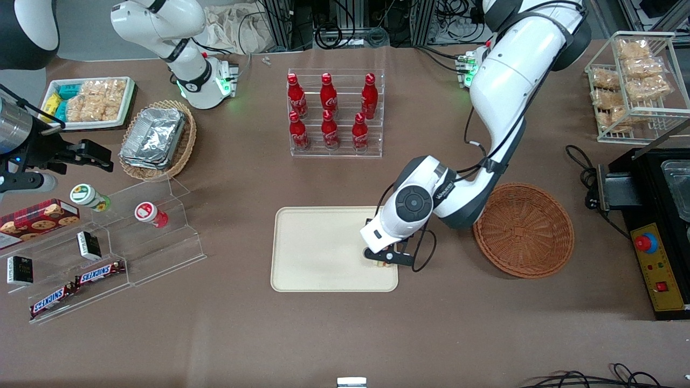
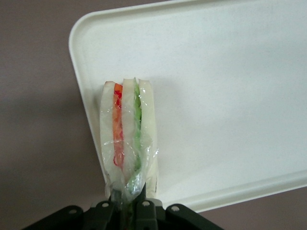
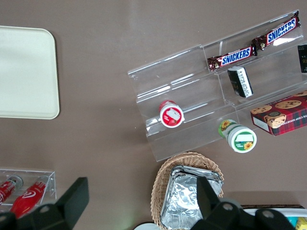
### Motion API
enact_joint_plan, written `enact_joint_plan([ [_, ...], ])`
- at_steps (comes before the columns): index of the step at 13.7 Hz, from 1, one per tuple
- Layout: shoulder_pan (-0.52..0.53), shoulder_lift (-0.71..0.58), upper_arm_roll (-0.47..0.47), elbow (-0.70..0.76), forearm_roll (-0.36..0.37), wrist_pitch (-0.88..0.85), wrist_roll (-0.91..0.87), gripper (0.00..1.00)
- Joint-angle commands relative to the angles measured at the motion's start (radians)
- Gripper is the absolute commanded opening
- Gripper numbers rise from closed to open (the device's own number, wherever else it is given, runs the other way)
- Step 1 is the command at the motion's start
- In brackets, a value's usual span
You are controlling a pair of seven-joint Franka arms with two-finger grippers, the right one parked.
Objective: Place sandwich from basket to tray
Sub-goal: 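Carry the sandwich with the left gripper over the cream tray and lower it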
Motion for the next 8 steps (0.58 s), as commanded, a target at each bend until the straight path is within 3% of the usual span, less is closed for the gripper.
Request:
enact_joint_plan([
  [1,-0.018,0.018,0.006,0.040,0.014,-0.003,-0.041,0.17],
  [2,-0.018,0.018,0.006,0.039,0.014,-0.003,-0.066,0.35],
  [3,-0.018,0.018,0.006,0.040,0.013,-0.005,-0.080,0.73],
  [4,-0.017,0.015,0.006,0.040,0.006,-0.014,-0.083,0.99],
  [8,-0.003,-0.057,0.005,0.103,-0.006,-0.256,-0.086,1.00],
])
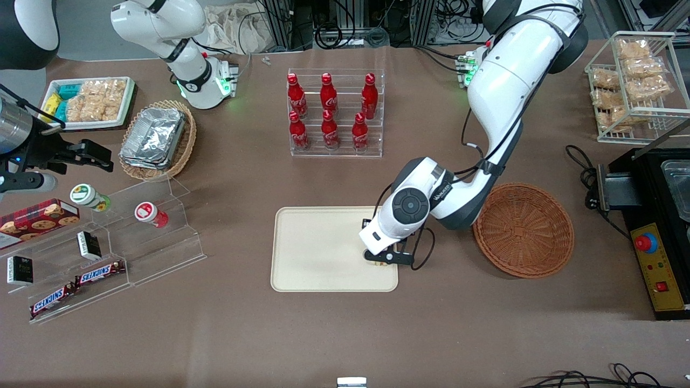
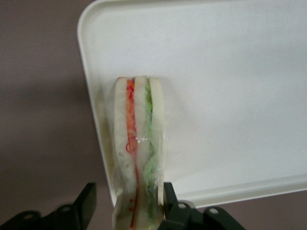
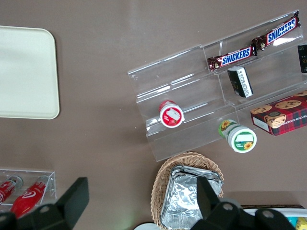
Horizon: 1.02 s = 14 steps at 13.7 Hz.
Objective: Place sandwich from basket to tray
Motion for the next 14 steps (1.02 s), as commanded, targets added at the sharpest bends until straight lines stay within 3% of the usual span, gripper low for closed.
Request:
enact_joint_plan([
  [1,0.009,-0.087,0.004,0.075,-0.002,-0.205,-0.016,1.00],
  [6,0.164,-0.307,0.004,0.043,0.003,-0.297,0.007,1.00],
  [10,0.328,-0.403,-0.003,0.035,-0.066,-0.395,0.031,1.00],
  [14,0.428,-0.480,0.006,0.037,-0.060,-0.540,0.067,1.00],
])
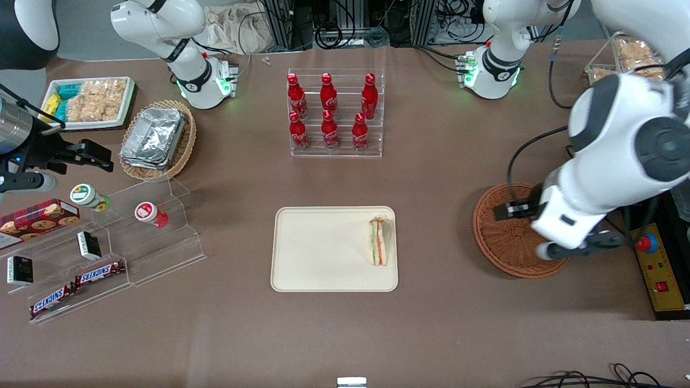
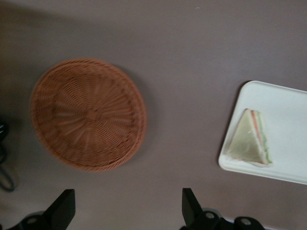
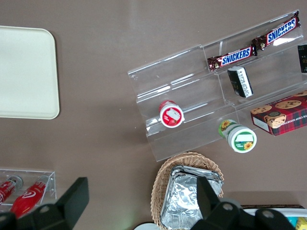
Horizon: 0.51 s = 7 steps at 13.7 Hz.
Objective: Place sandwich from basket to tray
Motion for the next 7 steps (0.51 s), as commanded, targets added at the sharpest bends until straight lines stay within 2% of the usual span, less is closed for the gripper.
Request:
enact_joint_plan([
  [1,0.057,-0.057,-0.004,-0.036,-0.015,-0.062,0.009,1.00],
  [3,0.069,-0.069,0.006,-0.039,-0.003,-0.077,0.018,1.00],
  [7,0.111,-0.101,0.010,-0.045,0.000,-0.111,0.148,1.00],
])
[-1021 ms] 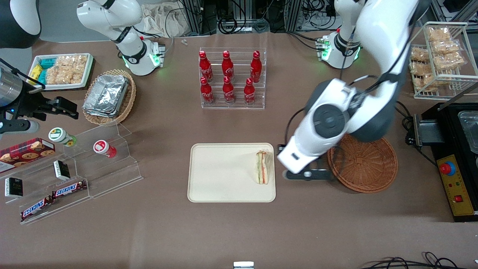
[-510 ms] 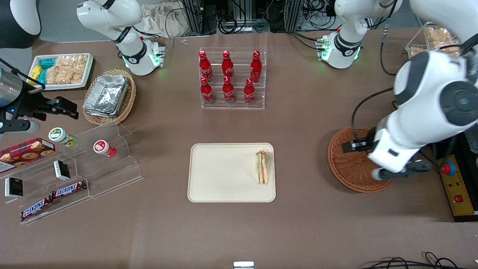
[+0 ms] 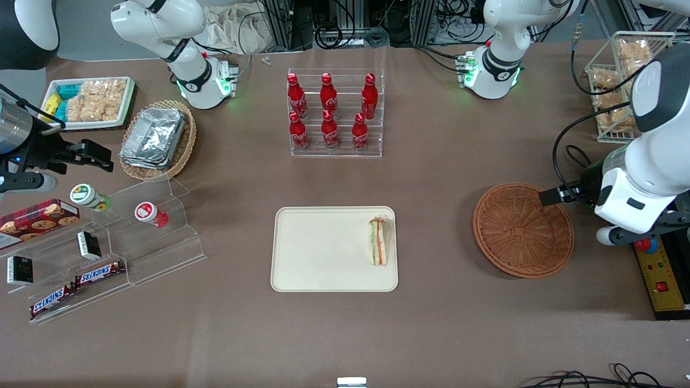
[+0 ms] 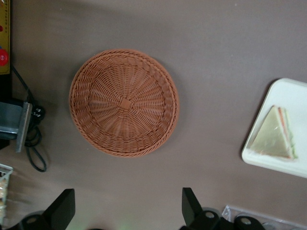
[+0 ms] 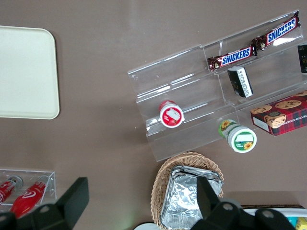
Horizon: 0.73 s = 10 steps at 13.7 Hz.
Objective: Place sandwich from basket to tray
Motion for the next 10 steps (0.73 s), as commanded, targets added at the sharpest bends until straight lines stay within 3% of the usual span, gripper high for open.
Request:
enact_joint_plan([
  [1,0.057,-0.060,0.001,-0.041,-0.005,-0.030,0.108,1.00],
  [4,0.088,-0.071,0.009,-0.041,-0.011,-0.053,0.196,1.00],
  [7,-0.066,-0.094,0.218,-0.044,-0.036,-0.059,0.254,1.00],
  [10,-0.104,-0.109,0.284,-0.063,-0.073,-0.055,0.295,1.00],
])
